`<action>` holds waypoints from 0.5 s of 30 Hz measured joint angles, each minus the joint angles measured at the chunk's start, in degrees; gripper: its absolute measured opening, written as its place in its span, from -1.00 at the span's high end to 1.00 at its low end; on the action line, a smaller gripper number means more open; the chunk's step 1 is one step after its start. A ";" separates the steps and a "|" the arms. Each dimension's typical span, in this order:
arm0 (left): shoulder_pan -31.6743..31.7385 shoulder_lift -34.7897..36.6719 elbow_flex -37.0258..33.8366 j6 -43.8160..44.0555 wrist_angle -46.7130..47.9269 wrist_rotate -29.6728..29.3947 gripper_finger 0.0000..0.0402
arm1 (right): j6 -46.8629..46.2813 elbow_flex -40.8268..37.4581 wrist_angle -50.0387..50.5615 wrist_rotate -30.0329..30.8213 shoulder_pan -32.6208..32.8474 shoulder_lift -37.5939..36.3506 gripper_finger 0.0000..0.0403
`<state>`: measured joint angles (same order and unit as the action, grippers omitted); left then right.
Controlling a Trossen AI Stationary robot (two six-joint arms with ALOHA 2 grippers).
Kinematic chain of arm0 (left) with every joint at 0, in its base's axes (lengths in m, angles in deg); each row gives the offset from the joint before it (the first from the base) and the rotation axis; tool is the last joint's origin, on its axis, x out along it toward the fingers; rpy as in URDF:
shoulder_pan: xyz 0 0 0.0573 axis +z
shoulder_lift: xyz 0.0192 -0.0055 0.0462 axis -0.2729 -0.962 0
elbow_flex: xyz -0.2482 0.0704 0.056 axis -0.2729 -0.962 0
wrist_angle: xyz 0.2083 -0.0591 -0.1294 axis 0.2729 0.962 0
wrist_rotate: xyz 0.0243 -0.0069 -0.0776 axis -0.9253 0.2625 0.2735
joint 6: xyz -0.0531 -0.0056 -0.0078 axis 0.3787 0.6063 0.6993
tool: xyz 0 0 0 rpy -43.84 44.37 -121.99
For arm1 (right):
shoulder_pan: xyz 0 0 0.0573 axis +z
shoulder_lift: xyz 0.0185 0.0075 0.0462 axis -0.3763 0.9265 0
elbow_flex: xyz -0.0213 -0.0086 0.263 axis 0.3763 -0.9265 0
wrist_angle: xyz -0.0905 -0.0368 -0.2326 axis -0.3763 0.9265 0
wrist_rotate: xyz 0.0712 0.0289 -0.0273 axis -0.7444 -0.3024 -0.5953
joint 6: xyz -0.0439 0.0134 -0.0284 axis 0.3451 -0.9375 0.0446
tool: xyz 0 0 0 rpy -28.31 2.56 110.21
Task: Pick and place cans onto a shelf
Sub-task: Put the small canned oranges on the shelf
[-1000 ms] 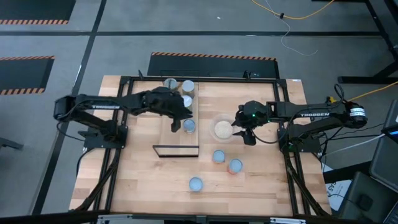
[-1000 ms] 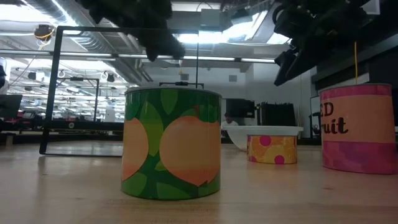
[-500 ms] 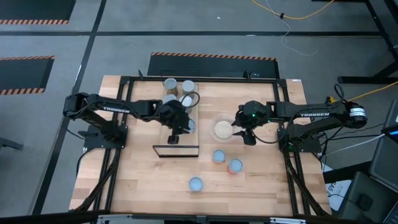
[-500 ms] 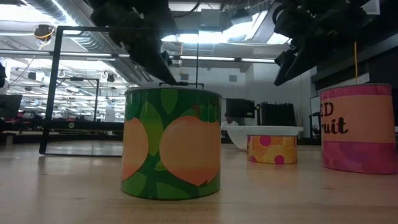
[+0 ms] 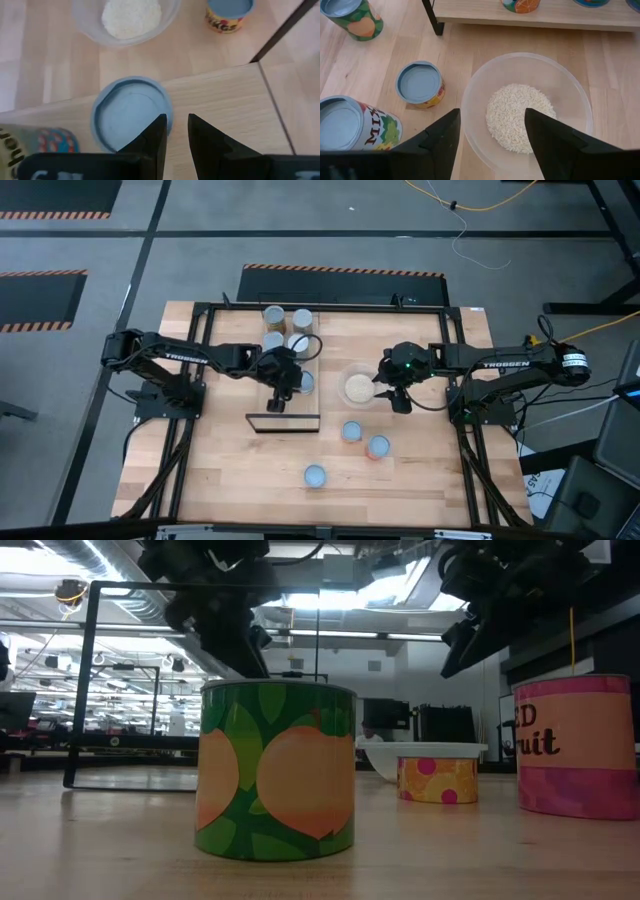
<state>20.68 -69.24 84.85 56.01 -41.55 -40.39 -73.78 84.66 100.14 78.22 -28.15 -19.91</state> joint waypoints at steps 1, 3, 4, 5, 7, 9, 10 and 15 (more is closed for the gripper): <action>0.00 0.00 0.00 -0.02 0.00 -0.43 0.65 | 0.00 0.00 0.00 -0.02 0.00 0.00 -0.12; 0.02 0.00 0.00 -0.12 0.00 -0.54 0.65 | 0.00 0.00 0.00 -0.01 0.01 0.00 -0.12; 0.02 0.00 0.00 -0.38 0.01 -0.56 0.65 | 0.00 0.00 0.00 -0.01 0.00 0.00 -0.12; 0.02 0.00 0.00 -1.09 0.02 -0.56 0.65 | 0.00 0.00 0.00 0.00 0.00 0.00 -0.12; 0.00 0.00 0.00 -2.60 0.02 -0.56 0.65 | 0.00 0.00 0.00 -0.02 0.00 0.00 -0.12; 0.02 0.00 0.00 -3.21 0.02 -0.56 0.65 | 0.00 0.00 -0.02 -0.01 0.01 0.00 -0.12; 0.06 0.00 0.00 -3.48 0.02 -0.61 0.65 | 0.00 0.00 0.00 -0.02 0.01 0.00 -0.12; 0.17 0.00 0.00 -5.55 0.02 -0.97 0.65 | 0.00 0.00 -0.02 -0.01 0.01 0.00 -0.12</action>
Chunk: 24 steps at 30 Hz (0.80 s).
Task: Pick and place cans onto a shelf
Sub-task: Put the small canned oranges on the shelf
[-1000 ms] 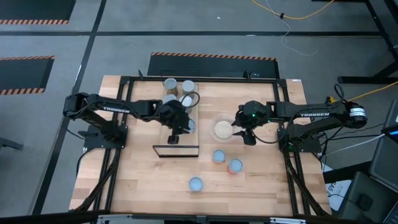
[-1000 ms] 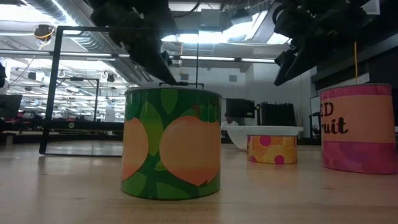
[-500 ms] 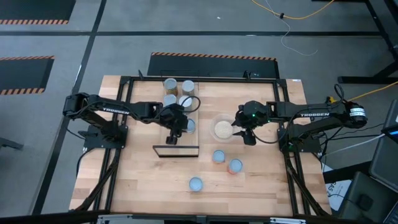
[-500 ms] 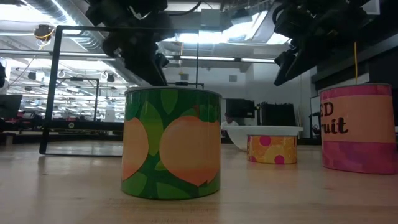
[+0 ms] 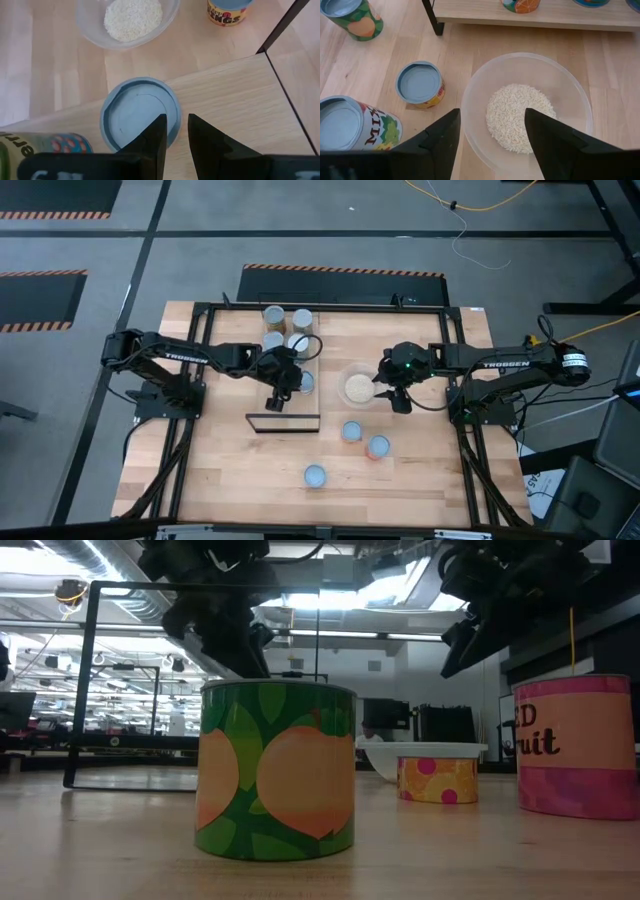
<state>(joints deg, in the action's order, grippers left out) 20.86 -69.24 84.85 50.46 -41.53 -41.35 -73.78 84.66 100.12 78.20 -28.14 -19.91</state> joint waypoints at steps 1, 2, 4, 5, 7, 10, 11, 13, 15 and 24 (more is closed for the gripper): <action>0.00 0.00 0.00 -0.36 0.00 -0.01 0.65 | 0.00 0.00 0.02 0.01 0.01 0.00 -0.12; 0.00 0.00 0.00 -0.42 0.00 -0.01 0.65 | 0.01 0.00 0.02 0.00 0.01 0.00 -0.12; 0.00 0.00 0.00 -0.44 0.00 -0.01 0.65 | 0.00 0.00 0.00 -0.01 0.01 0.00 -0.12; 0.00 -0.15 0.00 -0.46 -0.05 -0.01 0.65 | 0.01 0.00 0.00 -0.01 0.00 0.00 -0.12; 0.00 -1.30 0.00 -0.46 -0.59 -0.05 0.65 | 0.00 0.00 -0.03 0.00 0.01 0.01 -0.12; 0.00 -2.98 -0.03 -0.52 -1.07 -0.10 0.65 | 0.00 0.00 -0.09 -0.01 0.01 0.04 -0.12; 0.00 -3.76 0.01 -0.55 -1.30 -0.11 0.65 | 0.02 0.00 -0.11 0.01 0.01 0.04 -0.12; 0.00 -4.64 0.13 -0.57 -1.62 -0.15 0.65 | 0.01 0.02 -0.26 0.01 0.01 0.04 -0.12; 0.00 -5.50 0.15 -0.57 -2.01 -0.45 0.65 | 0.01 0.02 -0.26 0.01 0.01 0.04 -0.12; -0.04 -4.70 0.07 -0.55 -1.25 -1.63 0.79 | 0.00 0.03 -0.25 0.01 0.01 0.04 -0.12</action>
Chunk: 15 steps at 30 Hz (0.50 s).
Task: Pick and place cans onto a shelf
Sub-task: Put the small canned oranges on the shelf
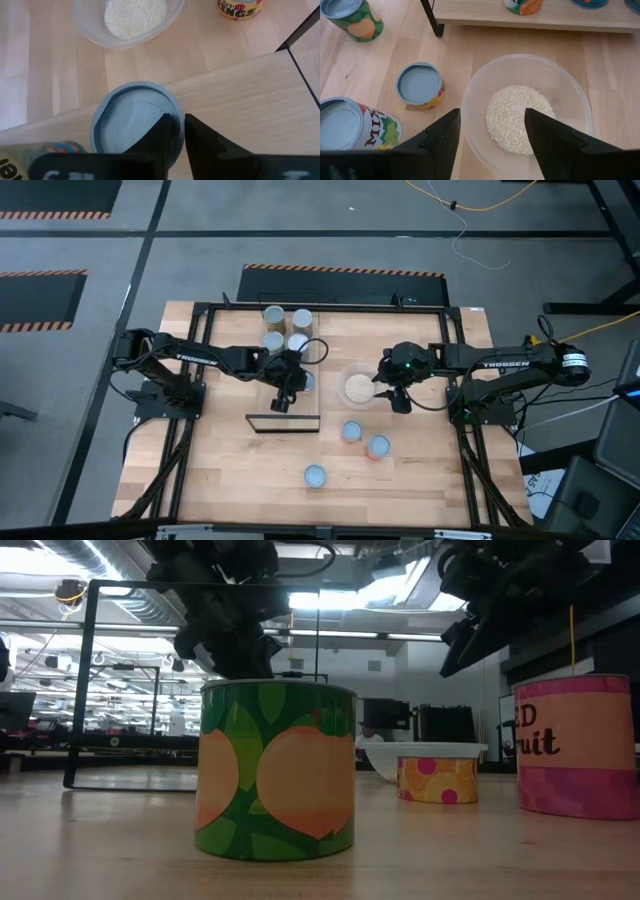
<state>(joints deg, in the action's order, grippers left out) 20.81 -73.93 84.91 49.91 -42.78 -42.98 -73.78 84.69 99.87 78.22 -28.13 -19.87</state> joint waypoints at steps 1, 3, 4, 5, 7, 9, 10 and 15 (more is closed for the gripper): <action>0.00 0.23 -0.01 0.01 0.27 -0.04 0.82 | 0.00 0.00 0.00 0.00 0.00 0.00 -0.12; 0.00 0.48 -0.04 0.01 0.50 0.00 0.89 | 0.00 0.00 -0.01 0.00 0.00 0.00 -0.12; 0.00 0.46 -0.04 0.03 0.50 0.00 0.92 | 0.00 0.00 -0.01 0.00 0.00 0.00 -0.12; 0.00 0.67 -0.04 0.05 0.61 0.02 0.94 | 0.00 0.00 0.01 0.00 0.00 0.00 -0.12; 0.00 1.53 -0.09 0.07 1.22 0.02 0.96 | -0.12 0.00 0.01 0.00 0.00 0.00 -0.12; 0.00 2.50 -0.14 0.09 2.35 0.01 0.96 | -0.16 0.00 0.01 0.00 0.00 0.00 -0.12; 0.00 3.06 -0.20 0.09 3.26 0.01 0.96 | -0.16 0.00 0.01 0.00 0.00 0.00 -0.12; 0.00 7.15 -0.22 0.07 6.86 0.02 0.97 | -0.17 0.00 -0.02 0.00 0.00 0.00 -0.12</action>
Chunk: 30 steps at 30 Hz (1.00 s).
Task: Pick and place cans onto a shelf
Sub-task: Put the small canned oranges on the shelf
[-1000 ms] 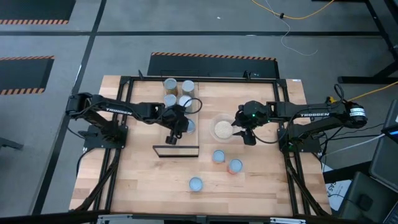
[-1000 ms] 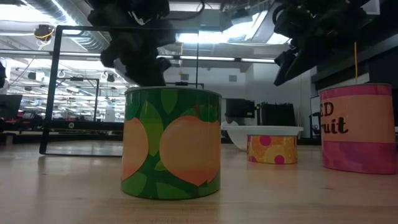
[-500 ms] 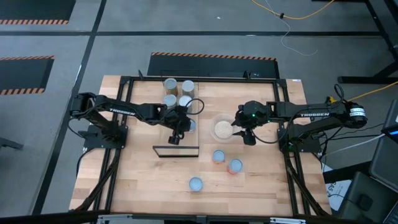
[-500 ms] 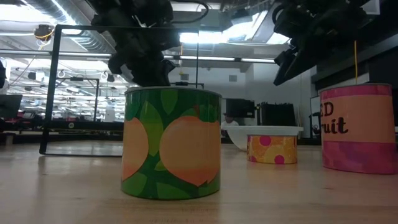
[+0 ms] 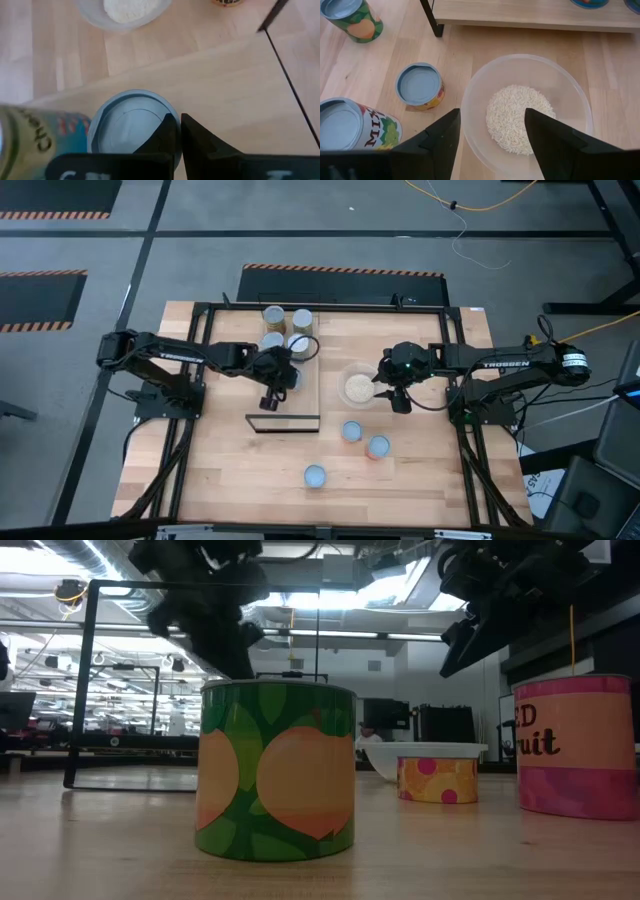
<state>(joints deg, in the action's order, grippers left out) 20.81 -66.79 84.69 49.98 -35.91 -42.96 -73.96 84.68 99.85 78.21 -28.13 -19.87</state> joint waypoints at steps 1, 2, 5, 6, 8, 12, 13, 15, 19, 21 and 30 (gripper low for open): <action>0.00 0.69 0.00 0.00 1.15 0.00 0.97 | 0.00 0.00 0.03 -0.01 0.00 0.00 -0.12; 0.00 1.38 0.00 -0.02 2.25 -0.17 0.97 | 0.00 0.00 -0.05 0.00 0.00 0.00 -0.12; 0.00 4.26 0.02 -0.02 6.47 -0.86 0.97 | 0.00 0.00 -0.02 -0.01 0.00 0.00 -0.12; 0.00 5.08 0.04 -0.02 8.23 -0.97 0.97 | 0.00 0.00 -0.05 -0.02 0.00 0.00 -0.12; 0.00 6.29 0.02 -0.09 11.25 -1.06 0.97 | 0.00 0.02 -0.03 0.00 0.00 0.00 -0.12; 0.00 8.47 0.00 -2.38 15.03 -1.14 0.97 | 0.00 0.00 -0.12 0.00 0.00 0.00 -0.12; 0.00 8.65 -0.21 -2.90 14.96 -1.10 0.97 | 0.01 0.00 -0.18 0.00 0.00 0.00 -0.12; 0.24 8.65 -0.78 -3.87 14.91 -0.88 0.97 | 0.05 0.00 -0.40 0.00 0.00 0.00 -0.12; 1.32 8.63 -2.59 -4.11 13.81 -0.87 0.97 | 0.11 0.00 -0.42 0.00 0.00 0.00 -0.12; 1.81 8.50 -4.10 -4.38 12.51 -0.85 0.97 | 0.13 0.00 -0.43 0.00 0.00 0.00 -0.12; 2.23 8.48 -5.44 -4.36 10.49 -0.72 0.93 | 0.17 0.00 -0.43 0.00 0.00 -0.02 -0.12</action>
<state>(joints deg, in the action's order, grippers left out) 23.04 -58.31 79.25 45.62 -25.42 -43.69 -73.79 84.68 99.42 78.22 -28.13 -19.88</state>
